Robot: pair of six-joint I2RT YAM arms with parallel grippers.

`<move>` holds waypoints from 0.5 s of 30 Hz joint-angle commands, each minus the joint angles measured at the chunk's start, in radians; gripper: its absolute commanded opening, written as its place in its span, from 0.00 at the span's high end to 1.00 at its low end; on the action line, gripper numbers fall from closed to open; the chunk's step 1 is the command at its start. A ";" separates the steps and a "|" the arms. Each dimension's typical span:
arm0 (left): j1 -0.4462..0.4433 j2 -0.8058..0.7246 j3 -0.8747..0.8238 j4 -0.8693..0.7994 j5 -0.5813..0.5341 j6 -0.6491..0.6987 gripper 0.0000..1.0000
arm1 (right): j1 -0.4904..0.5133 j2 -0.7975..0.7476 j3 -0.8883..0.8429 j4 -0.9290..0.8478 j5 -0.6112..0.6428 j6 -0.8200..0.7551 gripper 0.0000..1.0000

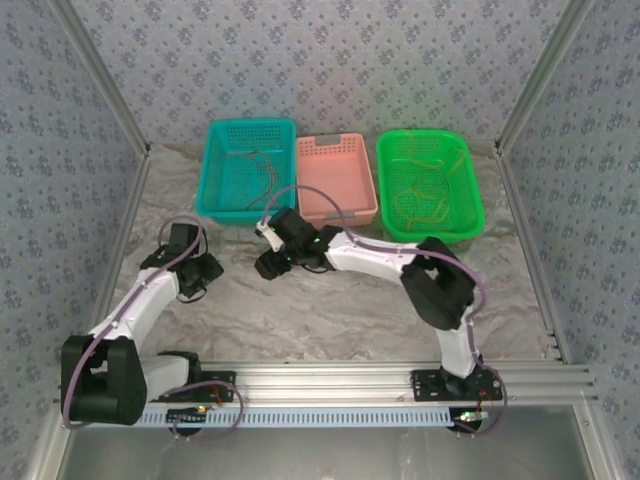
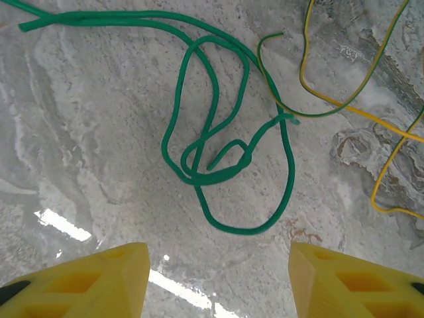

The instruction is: Untangle the cables

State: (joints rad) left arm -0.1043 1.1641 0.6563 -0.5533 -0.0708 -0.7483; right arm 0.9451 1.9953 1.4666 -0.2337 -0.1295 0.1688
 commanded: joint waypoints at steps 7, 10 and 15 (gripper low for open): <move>0.008 0.091 -0.030 0.101 -0.029 0.017 0.41 | 0.007 0.253 0.288 -0.099 0.037 -0.041 0.36; 0.008 0.104 -0.038 0.122 -0.042 0.015 0.40 | 0.008 0.290 0.325 -0.095 0.036 -0.020 0.37; 0.008 0.130 -0.038 0.143 -0.067 0.015 0.41 | 0.010 0.356 0.403 -0.126 0.055 0.005 0.45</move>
State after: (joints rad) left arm -0.1043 1.2785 0.6247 -0.4385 -0.1051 -0.7441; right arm 0.9459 2.3157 1.8198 -0.3168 -0.0929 0.1551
